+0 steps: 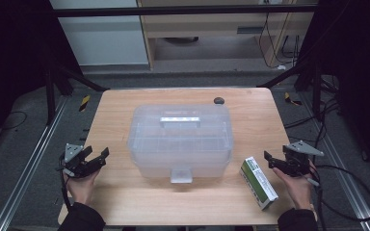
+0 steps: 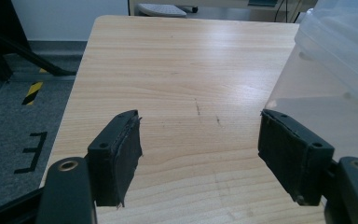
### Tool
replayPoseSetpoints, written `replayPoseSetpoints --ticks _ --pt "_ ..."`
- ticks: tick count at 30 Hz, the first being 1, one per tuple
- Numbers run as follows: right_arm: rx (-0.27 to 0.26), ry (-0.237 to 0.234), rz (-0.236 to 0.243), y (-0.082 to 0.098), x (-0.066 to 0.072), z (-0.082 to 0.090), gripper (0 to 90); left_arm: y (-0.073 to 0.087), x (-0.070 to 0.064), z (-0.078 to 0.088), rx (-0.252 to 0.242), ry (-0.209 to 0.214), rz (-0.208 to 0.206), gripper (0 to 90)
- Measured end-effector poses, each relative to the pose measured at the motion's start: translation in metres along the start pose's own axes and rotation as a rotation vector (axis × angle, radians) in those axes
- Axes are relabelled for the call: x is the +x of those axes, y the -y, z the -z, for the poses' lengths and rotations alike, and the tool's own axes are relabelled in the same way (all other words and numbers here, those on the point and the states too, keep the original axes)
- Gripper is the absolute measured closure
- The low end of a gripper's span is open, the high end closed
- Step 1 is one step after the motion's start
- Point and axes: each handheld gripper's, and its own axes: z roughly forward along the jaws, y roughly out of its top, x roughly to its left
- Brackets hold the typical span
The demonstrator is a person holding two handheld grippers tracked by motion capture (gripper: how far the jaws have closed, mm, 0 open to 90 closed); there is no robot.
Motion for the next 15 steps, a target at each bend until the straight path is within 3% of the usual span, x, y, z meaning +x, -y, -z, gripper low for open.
replayPoseSetpoints --ticks 6,7,11,15 --pt "-0.037 -0.003 0.013 -0.004 0.003 0.008 24.4 -0.002 -0.003 0.001 0.013 0.002 -0.024 29.5" --pt "-0.042 -0.032 0.011 -0.008 0.005 0.011 24.1 -0.002 -0.003 0.003 0.005 0.0 -0.025 29.7" --pt "-0.055 -0.051 0.029 -0.015 0.009 0.015 24.1 -0.007 -0.002 0.007 -0.002 0.006 -0.034 29.7" --pt "-0.051 -0.085 0.06 -0.02 0.017 0.017 23.4 -0.013 0.0 0.01 -0.009 0.042 -0.023 29.2"
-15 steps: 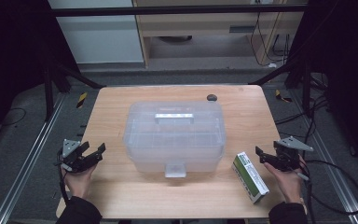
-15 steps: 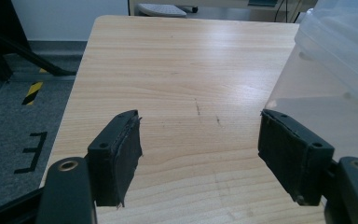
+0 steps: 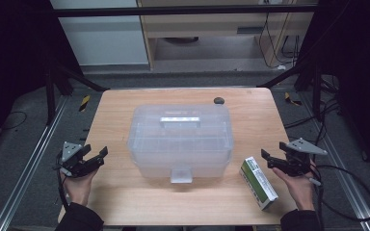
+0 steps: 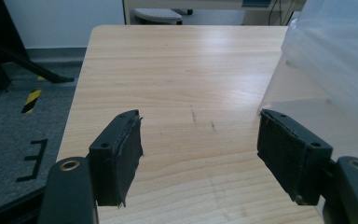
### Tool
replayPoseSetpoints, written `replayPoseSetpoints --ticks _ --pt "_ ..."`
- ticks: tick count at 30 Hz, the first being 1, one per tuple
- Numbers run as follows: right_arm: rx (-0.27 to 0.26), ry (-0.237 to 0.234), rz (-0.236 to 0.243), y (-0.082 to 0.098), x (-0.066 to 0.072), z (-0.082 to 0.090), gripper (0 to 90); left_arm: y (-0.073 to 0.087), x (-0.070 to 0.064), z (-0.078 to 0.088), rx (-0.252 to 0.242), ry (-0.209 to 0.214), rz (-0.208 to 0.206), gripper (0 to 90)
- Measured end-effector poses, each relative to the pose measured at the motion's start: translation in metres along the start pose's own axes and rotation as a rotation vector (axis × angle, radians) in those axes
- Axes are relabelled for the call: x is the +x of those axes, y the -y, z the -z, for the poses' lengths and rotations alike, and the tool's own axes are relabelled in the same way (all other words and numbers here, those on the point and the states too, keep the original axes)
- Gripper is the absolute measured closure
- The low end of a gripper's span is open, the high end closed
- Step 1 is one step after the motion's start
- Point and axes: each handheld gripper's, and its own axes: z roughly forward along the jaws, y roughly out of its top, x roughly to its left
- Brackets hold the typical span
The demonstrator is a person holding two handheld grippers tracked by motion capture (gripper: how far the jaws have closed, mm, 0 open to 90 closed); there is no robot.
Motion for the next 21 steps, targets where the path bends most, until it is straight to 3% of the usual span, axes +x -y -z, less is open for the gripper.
replayPoseSetpoints --ticks 5,11,16,21 --pt "0.018 -0.041 0.022 -0.004 0.005 -0.002 22.5 -0.007 0.001 0.004 -0.008 0.01 -0.008 28.8" --pt "0.014 -0.04 0.038 -0.006 0.009 -0.002 21.9 -0.015 0.0 0.008 -0.009 0.019 -0.023 27.9" --pt "0.002 -0.041 0.052 -0.009 0.009 -0.001 21.5 -0.03 -0.006 0.009 0.001 0.037 -0.084 26.0" --pt "-0.005 -0.035 0.052 -0.009 0.008 0.001 21.5 -0.039 -0.007 0.012 -0.008 0.057 -0.108 25.4"
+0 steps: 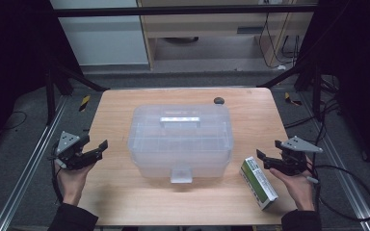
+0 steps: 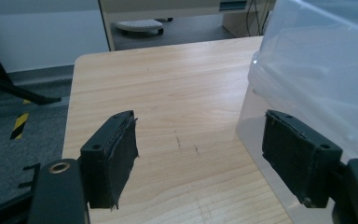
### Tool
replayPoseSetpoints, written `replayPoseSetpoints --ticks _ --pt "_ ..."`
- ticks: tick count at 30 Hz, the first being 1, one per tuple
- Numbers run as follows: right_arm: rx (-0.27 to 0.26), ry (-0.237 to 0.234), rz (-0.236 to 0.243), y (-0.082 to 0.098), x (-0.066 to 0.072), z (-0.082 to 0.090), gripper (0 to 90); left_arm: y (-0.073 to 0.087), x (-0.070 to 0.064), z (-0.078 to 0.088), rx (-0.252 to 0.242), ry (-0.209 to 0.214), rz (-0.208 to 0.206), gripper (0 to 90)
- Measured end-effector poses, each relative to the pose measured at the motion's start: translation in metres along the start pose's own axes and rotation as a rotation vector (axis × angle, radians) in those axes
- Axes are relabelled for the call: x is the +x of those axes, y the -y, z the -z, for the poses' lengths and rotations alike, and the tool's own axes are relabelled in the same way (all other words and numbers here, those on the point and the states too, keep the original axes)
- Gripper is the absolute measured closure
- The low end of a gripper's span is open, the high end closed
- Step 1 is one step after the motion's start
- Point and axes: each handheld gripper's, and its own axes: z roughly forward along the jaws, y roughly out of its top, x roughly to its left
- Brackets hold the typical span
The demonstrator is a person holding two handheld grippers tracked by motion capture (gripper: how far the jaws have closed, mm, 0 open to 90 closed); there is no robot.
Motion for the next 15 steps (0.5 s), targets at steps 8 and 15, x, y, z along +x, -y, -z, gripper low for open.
replayPoseSetpoints --ticks 8,15 --pt "-0.006 0.003 -0.003 0.001 -0.002 0.0 21.5 -0.015 0.0 0.006 -0.026 0.025 -0.02 25.5" --pt "-0.007 0.004 0.005 0.001 -0.003 -0.001 21.5 -0.028 -0.004 0.006 -0.019 0.048 -0.069 25.1"
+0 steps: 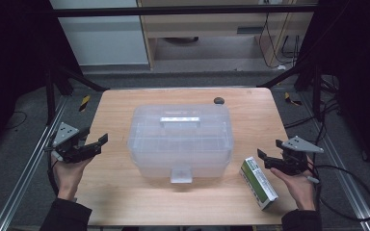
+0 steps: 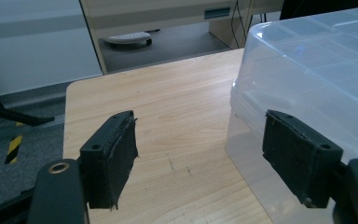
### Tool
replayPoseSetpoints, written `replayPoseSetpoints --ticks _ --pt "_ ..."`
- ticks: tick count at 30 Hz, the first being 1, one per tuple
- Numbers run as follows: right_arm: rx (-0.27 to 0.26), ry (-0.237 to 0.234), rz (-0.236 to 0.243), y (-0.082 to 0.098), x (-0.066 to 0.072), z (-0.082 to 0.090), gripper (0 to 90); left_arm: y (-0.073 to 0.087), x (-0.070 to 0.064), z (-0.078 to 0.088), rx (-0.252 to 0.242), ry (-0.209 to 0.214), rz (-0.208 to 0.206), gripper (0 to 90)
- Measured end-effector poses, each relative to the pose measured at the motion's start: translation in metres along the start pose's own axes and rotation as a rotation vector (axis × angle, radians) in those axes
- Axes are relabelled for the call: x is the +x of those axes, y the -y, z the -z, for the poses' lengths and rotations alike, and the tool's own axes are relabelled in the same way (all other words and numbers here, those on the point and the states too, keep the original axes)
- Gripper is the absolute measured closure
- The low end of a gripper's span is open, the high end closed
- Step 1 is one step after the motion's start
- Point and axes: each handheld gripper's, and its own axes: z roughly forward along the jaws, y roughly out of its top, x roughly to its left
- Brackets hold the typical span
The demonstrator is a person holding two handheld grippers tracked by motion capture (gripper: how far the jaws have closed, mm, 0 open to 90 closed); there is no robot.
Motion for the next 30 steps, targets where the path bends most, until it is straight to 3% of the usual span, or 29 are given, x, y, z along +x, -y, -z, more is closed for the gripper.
replayPoseSetpoints --ticks 1,23,24,30 --pt "0.002 0.002 0.002 0.0 0.0 0.0 21.5 -0.005 -0.002 0.0 0.005 -0.002 -0.034 25.1" --pt "0.011 0.015 -0.023 0.001 -0.003 -0.001 22.2 -0.043 -0.014 -0.005 0.021 0.017 -0.126 25.4" --pt "0.009 0.016 -0.024 0.001 -0.004 -0.001 22.2 -0.045 -0.014 -0.006 0.014 0.04 -0.139 25.4" --pt "0.02 0.014 -0.015 0.002 -0.003 -0.003 22.0 -0.055 -0.018 -0.006 0.025 0.052 -0.169 25.7"
